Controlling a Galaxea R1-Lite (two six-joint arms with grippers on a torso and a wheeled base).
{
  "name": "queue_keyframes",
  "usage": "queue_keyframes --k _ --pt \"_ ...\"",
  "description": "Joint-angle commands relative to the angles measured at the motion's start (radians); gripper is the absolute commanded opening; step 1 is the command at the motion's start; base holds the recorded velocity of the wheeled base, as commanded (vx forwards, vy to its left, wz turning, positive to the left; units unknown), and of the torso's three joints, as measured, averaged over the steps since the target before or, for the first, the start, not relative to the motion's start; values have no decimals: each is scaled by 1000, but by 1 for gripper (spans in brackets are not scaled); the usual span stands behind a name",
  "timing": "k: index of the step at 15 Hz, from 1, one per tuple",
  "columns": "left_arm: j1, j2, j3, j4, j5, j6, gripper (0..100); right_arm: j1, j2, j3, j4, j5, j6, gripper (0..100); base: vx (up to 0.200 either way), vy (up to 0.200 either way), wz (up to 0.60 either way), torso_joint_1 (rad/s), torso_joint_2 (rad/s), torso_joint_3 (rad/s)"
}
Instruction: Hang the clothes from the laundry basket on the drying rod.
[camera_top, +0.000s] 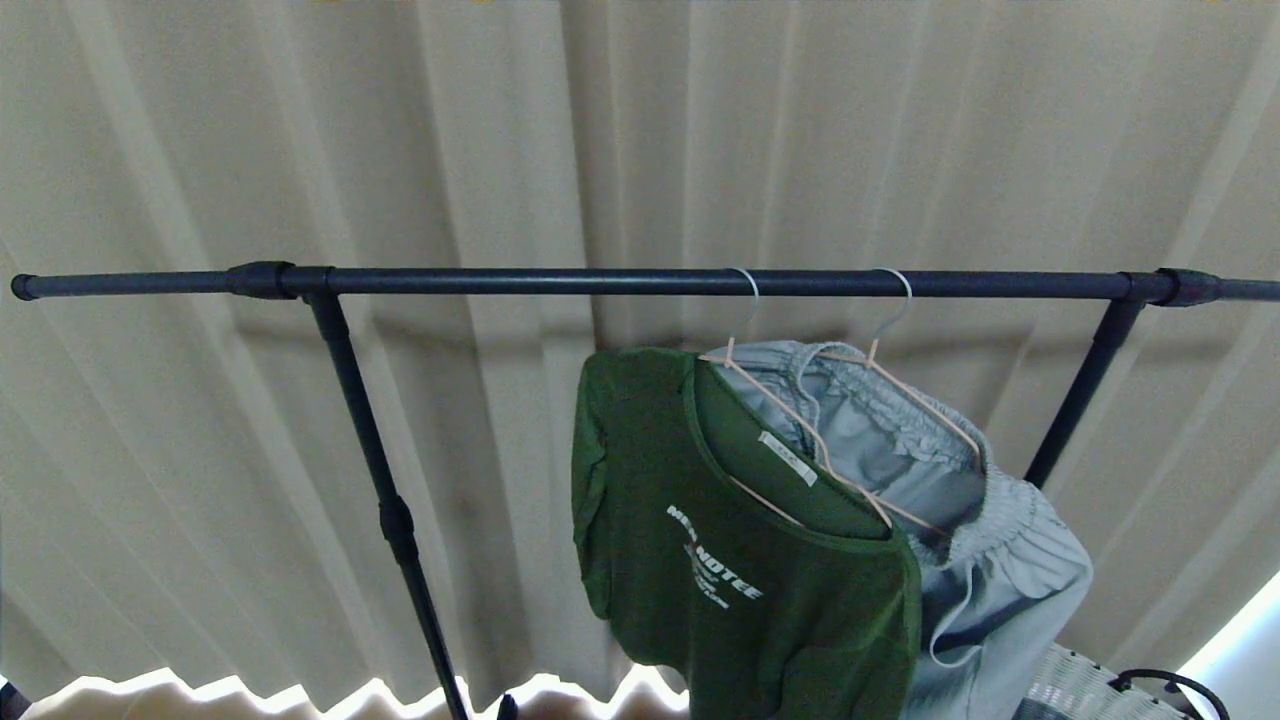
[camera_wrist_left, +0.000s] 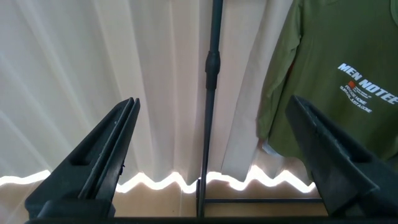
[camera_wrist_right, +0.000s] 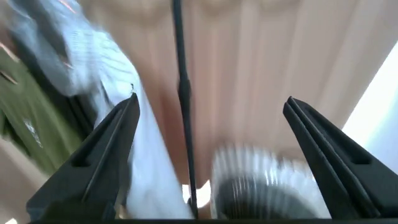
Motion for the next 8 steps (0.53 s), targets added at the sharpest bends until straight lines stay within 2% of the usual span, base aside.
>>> queue_keyframes --k 1,2,3,8 --pt "0 -1 0 0 0 0 100 0 -9 24 -14 40 -10 100 0 0 0 0 0 0" --pt "0 -1 0 0 0 0 100 0 -9 24 -14 105 -13 100 0 0 0 0 0 0" --pt "0 -1 0 0 0 0 100 0 -9 24 -16 137 -16 100 0 0 0 0 0 0" --pt "0 -1 0 0 0 0 100 0 -9 24 -16 139 -15 100 0 0 0 0 0 0"
